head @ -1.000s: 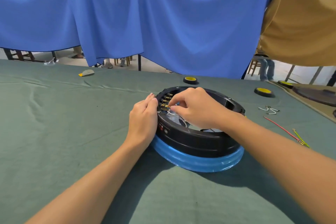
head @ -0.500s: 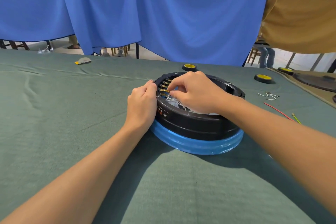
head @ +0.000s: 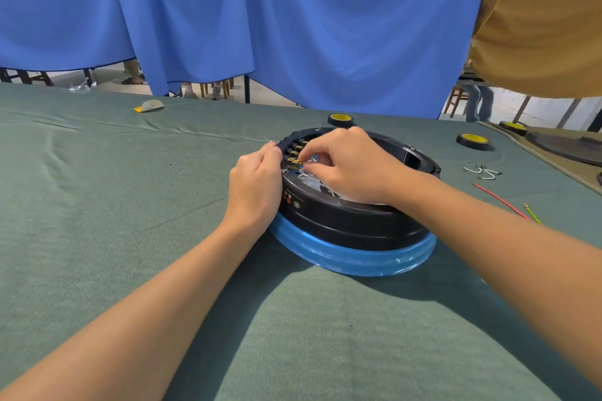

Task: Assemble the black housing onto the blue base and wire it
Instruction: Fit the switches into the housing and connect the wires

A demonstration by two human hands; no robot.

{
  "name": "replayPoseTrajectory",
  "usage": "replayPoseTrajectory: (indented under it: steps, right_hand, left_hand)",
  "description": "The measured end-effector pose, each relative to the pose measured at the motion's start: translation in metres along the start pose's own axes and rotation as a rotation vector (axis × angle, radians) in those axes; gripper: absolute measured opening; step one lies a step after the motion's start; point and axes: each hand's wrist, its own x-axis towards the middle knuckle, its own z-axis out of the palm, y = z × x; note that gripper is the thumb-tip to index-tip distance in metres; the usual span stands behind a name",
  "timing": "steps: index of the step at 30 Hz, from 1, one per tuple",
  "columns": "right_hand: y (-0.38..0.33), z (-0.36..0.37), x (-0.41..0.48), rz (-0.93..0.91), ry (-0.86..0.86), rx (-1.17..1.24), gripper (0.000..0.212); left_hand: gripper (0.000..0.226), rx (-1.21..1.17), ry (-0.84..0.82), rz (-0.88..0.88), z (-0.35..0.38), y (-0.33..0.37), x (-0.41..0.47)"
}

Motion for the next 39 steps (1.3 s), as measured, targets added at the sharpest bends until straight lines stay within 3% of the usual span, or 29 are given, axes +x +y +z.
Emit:
replayPoseTrajectory:
  steps: [39]
  right_hand:
    - [0.002, 0.005, 0.019, -0.021, 0.014, -0.013, 0.013]
  left_hand:
    - [0.047, 0.025, 0.012, -0.042, 0.0, 0.005, -0.002]
